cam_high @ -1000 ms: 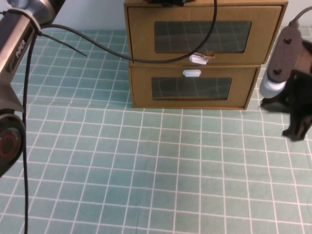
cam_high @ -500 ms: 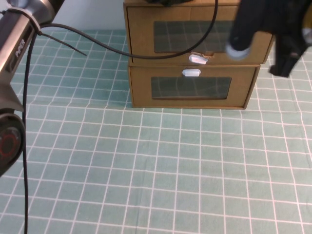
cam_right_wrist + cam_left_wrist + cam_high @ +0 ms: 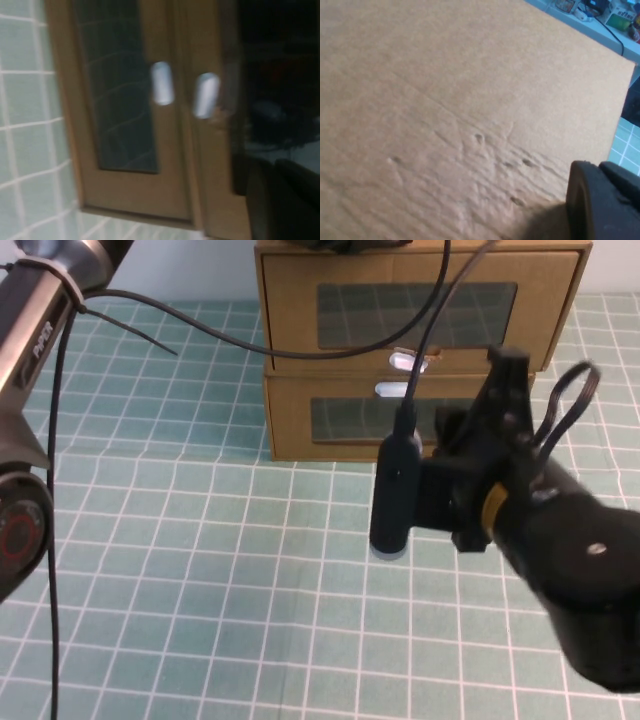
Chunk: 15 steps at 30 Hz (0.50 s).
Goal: Open the shoe box
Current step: 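Pull the top drawer of the cardboard box fully open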
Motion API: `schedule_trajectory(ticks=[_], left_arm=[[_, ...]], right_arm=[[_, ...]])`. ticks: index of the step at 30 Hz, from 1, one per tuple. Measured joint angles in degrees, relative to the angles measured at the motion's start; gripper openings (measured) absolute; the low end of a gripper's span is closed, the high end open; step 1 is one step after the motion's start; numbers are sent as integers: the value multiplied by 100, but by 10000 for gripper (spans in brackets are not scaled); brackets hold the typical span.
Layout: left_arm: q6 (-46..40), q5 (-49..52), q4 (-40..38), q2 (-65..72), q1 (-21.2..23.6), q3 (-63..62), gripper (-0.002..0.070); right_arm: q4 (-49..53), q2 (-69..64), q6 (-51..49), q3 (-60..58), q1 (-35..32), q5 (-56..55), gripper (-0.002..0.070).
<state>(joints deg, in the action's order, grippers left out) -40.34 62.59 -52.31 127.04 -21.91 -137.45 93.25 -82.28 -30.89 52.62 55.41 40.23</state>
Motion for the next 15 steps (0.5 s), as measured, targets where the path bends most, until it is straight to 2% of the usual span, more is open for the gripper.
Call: schedule_trajectory(ticks=[4,9,11,15], left_arm=[[9,60,-62,0,0,0,-5],[9,147,-198,11,0,0,-5],[9,186,-216,19,0,0,-5],[9,247,-237,19,0,0,-6]], right_arm=[[78,-443,-680,16,-58,37,50],[95,-1235,-1125,525,-310,239,256],[105,-1517,-1180,769,-396,396,315],[105,-2012,-1203,1263,-517,615,361]])
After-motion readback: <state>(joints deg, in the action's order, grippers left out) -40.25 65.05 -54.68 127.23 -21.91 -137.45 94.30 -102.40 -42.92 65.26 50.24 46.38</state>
